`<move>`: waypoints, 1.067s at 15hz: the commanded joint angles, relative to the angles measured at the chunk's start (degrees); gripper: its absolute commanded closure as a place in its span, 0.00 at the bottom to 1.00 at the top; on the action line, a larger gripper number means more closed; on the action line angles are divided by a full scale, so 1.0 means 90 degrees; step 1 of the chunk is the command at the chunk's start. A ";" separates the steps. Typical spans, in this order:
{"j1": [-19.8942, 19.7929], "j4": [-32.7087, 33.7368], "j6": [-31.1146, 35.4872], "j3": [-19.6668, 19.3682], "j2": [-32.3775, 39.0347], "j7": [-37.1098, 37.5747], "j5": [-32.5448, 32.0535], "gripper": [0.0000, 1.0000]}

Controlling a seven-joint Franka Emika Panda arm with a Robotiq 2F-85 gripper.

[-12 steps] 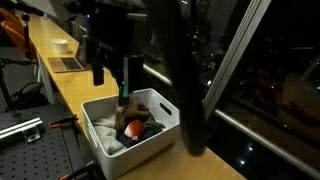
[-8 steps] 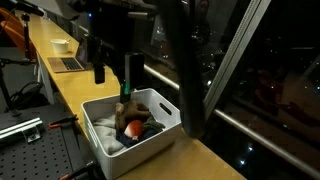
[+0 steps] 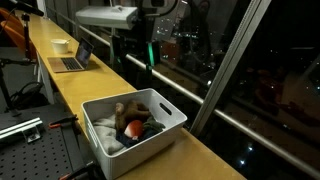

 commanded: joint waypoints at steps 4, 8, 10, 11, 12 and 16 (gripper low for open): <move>0.0233 0.0827 0.1059 0.0601 0.2132 -0.0044 0.0540 0.00; -0.0042 0.1043 0.1143 0.0803 0.3102 0.0060 0.0384 0.00; -0.0200 0.1107 0.1207 0.0802 0.3514 0.0091 0.0254 0.00; -0.0282 0.1168 0.1239 0.0796 0.3697 0.0079 0.0190 0.00; -0.0373 0.1211 0.1314 0.0775 0.3878 0.0068 0.0095 0.00; -0.0677 0.1583 0.1527 0.0800 0.4504 0.0067 -0.0210 0.00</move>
